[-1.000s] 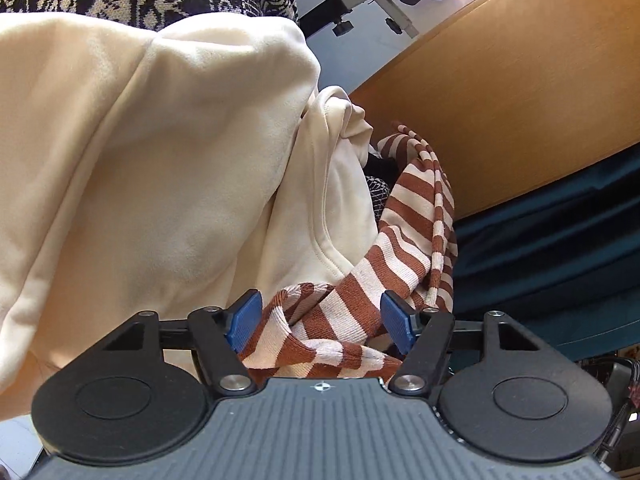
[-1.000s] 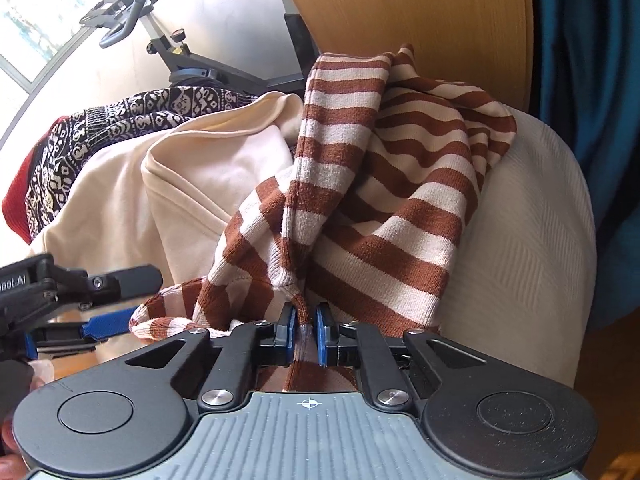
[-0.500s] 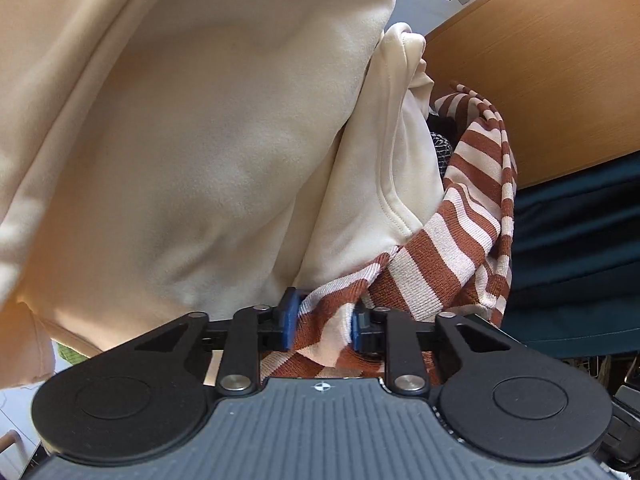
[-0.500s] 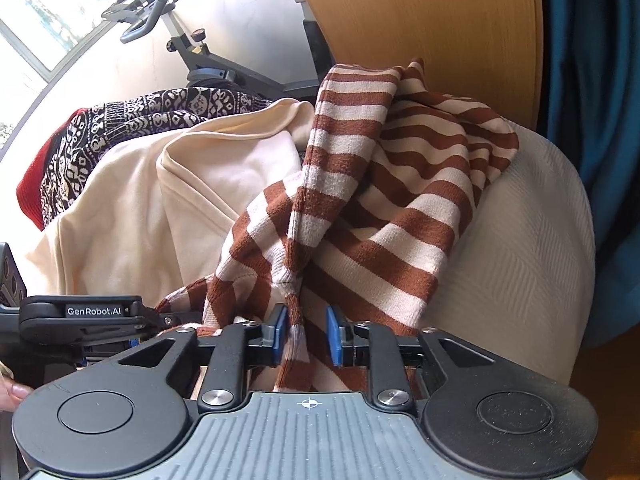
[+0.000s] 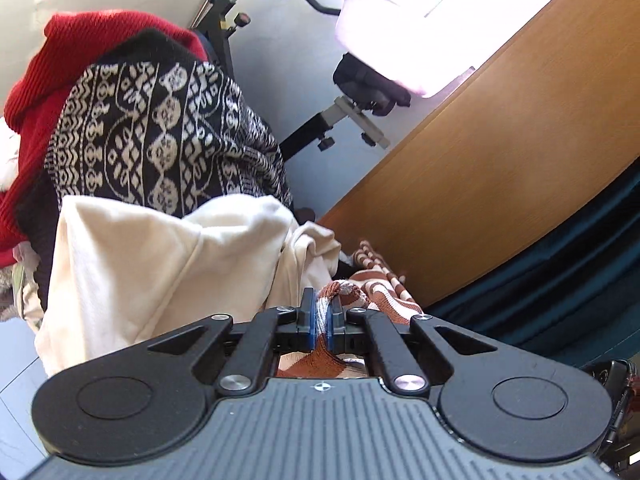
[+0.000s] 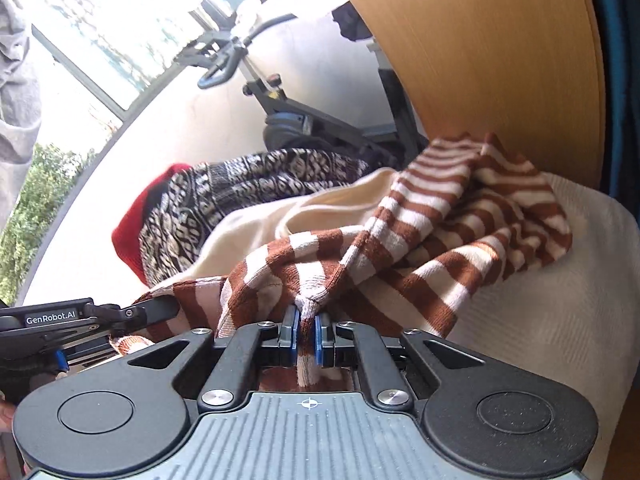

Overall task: Fold clothes
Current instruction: 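Pull the striped top off the pile with both grippers, spreading it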

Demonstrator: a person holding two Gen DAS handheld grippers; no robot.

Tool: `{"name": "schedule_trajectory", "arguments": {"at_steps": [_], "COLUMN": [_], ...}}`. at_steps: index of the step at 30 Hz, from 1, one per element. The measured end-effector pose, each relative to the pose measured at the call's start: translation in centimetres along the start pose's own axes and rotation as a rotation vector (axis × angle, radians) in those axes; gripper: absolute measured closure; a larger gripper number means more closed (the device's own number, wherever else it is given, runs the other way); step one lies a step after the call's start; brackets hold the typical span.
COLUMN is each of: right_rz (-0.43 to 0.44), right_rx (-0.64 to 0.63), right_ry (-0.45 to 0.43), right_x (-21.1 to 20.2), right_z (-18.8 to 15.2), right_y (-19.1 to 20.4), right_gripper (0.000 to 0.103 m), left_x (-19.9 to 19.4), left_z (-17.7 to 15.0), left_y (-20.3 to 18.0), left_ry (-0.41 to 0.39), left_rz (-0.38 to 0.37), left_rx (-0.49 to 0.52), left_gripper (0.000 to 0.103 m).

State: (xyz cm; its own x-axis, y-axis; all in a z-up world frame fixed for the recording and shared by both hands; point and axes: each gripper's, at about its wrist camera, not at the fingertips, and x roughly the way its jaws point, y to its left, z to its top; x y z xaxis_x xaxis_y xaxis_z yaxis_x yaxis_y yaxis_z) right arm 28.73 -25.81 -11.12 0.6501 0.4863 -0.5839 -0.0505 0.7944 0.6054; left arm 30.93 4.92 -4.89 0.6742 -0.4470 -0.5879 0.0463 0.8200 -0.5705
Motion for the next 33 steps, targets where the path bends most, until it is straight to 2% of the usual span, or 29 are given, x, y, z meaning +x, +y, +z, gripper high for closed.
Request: {"name": "schedule_trajectory", "arguments": {"at_steps": [6,8,9,11,14,16,19,21,24,25,27,28,29,33], "right_rz": [0.057,0.06,0.045,-0.024,-0.125,-0.214,-0.331,-0.36,-0.392,-0.418,-0.493,-0.536,-0.548,-0.523], "right_rx": [-0.024,-0.013,-0.015,-0.03,0.001,0.033,0.101,0.157,0.191,0.193,0.213,0.234,0.252,0.27], "right_ry": [-0.231,-0.305,-0.346,-0.379,-0.321,-0.23,-0.061,0.025,0.074,0.073,0.068,0.066,0.058,0.033], "right_x": [-4.5,-5.9,-6.6,-7.1,-5.8,-3.7,-0.4,1.1,2.3,2.4,2.3,2.2,2.0,1.6], "right_z": [5.6,6.8,7.3,7.5,6.5,4.7,1.6,-0.4,-2.2,-2.5,-2.5,-2.3,-2.3,-2.4], "right_y": [4.9,5.5,5.8,5.7,3.7,1.7,-1.6,-3.5,-4.8,-4.9,-5.0,-5.2,-5.4,-5.1], "right_gripper": [0.098,0.098,0.098,0.098,0.098,0.098,0.098,0.098,0.096,0.092,0.072,0.053,0.041,0.042], "left_x": [-6.6,-8.7,-9.0,-8.9,-7.2,-5.9,-4.5,-3.6,-3.8,-4.0,-4.3,-4.5,-4.5,-3.9], "left_z": [6.3,7.1,7.2,7.1,5.5,4.1,2.5,1.4,0.8,1.0,1.3,1.5,1.6,1.3], "left_y": [-1.2,-1.1,-0.7,0.4,2.7,4.3,4.6,4.8,4.2,3.9,3.3,3.0,2.7,2.0], "left_ry": [-0.297,-0.382,-0.388,-0.377,-0.29,-0.216,-0.147,-0.102,-0.089,-0.096,-0.111,-0.119,-0.124,-0.114], "left_rz": [-0.015,0.021,0.042,0.085,0.126,0.144,0.144,0.143,0.133,0.124,0.104,0.095,0.09,0.092], "left_rx": [-0.012,0.007,0.003,-0.015,-0.057,-0.088,-0.08,-0.074,-0.044,-0.037,-0.023,-0.012,-0.001,0.036], "left_gripper": [0.098,0.098,0.098,0.098,0.098,0.098,0.098,0.098,0.098,0.098,0.098,0.098,0.098,0.098]}}
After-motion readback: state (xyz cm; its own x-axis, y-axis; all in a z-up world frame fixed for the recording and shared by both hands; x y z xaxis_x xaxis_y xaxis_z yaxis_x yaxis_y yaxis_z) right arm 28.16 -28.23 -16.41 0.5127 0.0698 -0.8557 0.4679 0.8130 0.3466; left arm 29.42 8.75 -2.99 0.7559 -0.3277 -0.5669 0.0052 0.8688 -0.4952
